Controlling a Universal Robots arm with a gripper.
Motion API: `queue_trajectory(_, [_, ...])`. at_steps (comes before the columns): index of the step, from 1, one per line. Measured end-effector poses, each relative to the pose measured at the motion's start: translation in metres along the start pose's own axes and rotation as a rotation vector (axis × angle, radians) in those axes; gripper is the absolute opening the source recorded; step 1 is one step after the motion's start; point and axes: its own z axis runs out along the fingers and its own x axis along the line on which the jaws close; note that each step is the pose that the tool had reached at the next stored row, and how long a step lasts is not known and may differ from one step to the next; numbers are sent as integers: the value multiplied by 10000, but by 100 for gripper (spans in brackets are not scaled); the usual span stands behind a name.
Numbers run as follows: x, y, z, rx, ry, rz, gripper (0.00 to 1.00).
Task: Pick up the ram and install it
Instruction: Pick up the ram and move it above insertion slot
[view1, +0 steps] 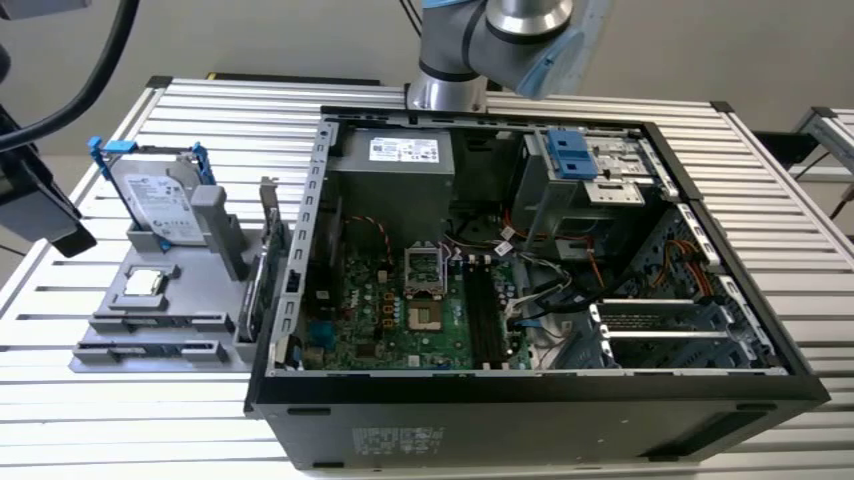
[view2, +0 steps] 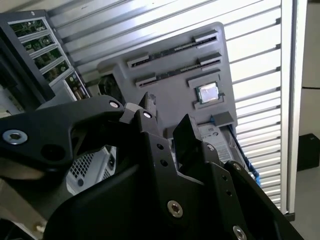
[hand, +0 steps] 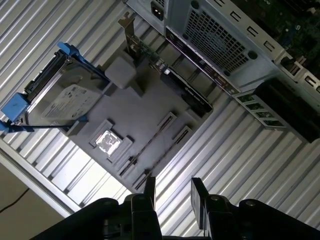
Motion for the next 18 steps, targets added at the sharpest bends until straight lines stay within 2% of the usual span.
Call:
queue_trajectory(13, [0,0,11,3,-18,372,100])
queue_trajectory(18, [0,-1,14,6,-43,874,100])
